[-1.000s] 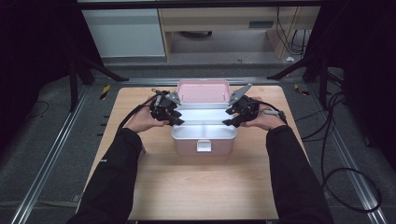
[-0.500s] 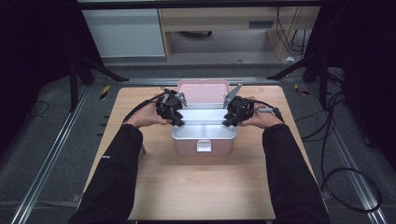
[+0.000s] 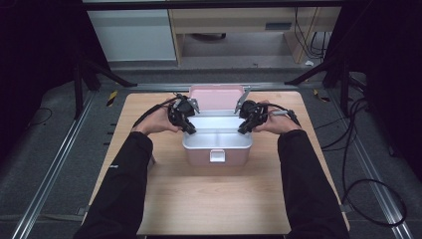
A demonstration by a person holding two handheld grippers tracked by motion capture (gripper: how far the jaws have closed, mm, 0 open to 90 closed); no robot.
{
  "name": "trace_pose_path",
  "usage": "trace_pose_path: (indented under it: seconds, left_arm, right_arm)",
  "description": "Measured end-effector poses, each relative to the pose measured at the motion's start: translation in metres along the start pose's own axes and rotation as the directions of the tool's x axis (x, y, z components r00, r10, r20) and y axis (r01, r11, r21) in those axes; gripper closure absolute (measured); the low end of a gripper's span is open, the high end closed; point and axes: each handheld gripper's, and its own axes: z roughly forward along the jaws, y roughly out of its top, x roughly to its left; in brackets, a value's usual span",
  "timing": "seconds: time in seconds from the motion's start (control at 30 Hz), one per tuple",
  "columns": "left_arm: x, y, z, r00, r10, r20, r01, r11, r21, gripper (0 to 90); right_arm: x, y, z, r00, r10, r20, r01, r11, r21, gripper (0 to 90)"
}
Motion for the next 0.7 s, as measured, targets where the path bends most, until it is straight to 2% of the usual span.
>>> trace_pose_path:
  seconds: [0.07,0.13,0.33,0.43,0.47,0.5,0.53,0.57,0.6,0.7]
  left_arm:
    - [0.000,0.003,0.000,1.0000,0.007,0.000,-0.007,0.9997,0.023,82.5]
    - [0.002,0.002,-0.001,0.9999,0.007,0.009,-0.008,0.9998,0.021,82.9]
    - [0.000,0.003,-0.008,0.9996,0.027,0.006,-0.027,0.9995,0.014,84.0]
    - [-0.001,0.004,-0.014,0.9987,0.050,-0.011,-0.050,0.9985,0.024,84.3]
    - [-0.005,0.007,-0.022,0.9977,0.060,-0.030,-0.059,0.9979,0.024,84.4]
    - [-0.005,0.007,-0.022,0.9977,0.060,-0.030,-0.059,0.9979,0.024,84.5]
    - [-0.008,0.008,-0.033,0.9965,0.070,-0.045,-0.069,0.9975,0.013,84.6]
    - [-0.008,0.008,-0.033,0.9965,0.070,-0.045,-0.069,0.9975,0.013,84.6]
    - [-0.013,0.010,-0.044,0.9955,0.076,-0.057,-0.076,0.9971,0.008,84.7]
    - [-0.023,0.012,-0.063,0.9934,0.090,-0.071,-0.090,0.9960,0.005,84.8]
  right_arm:
    - [-0.001,0.002,0.000,1.0000,-0.003,-0.003,0.003,1.000,0.020,80.6]
    - [0.000,0.004,0.000,0.9999,-0.010,-0.003,0.011,0.999,0.034,81.2]
    - [0.002,0.005,-0.006,0.9994,-0.035,-0.008,0.035,0.999,0.035,83.3]
    - [0.004,0.006,-0.009,0.9990,-0.045,-0.002,0.045,0.999,0.026,84.3]
    - [0.006,0.008,-0.015,0.9979,-0.064,0.012,0.064,0.998,0.021,84.7]
    - [0.007,0.009,-0.017,0.9977,-0.066,0.017,0.066,0.998,0.015,84.6]
    - [0.008,0.010,-0.022,0.9970,-0.073,0.026,0.073,0.997,0.009,84.6]
    - [0.008,0.010,-0.022,0.9970,-0.073,0.026,0.073,0.997,0.009,84.6]
    - [0.011,0.012,-0.032,0.9963,-0.079,0.034,0.079,0.997,-0.001,84.8]
    - [0.019,0.017,-0.049,0.9933,-0.105,0.048,0.106,0.994,-0.010,85.3]
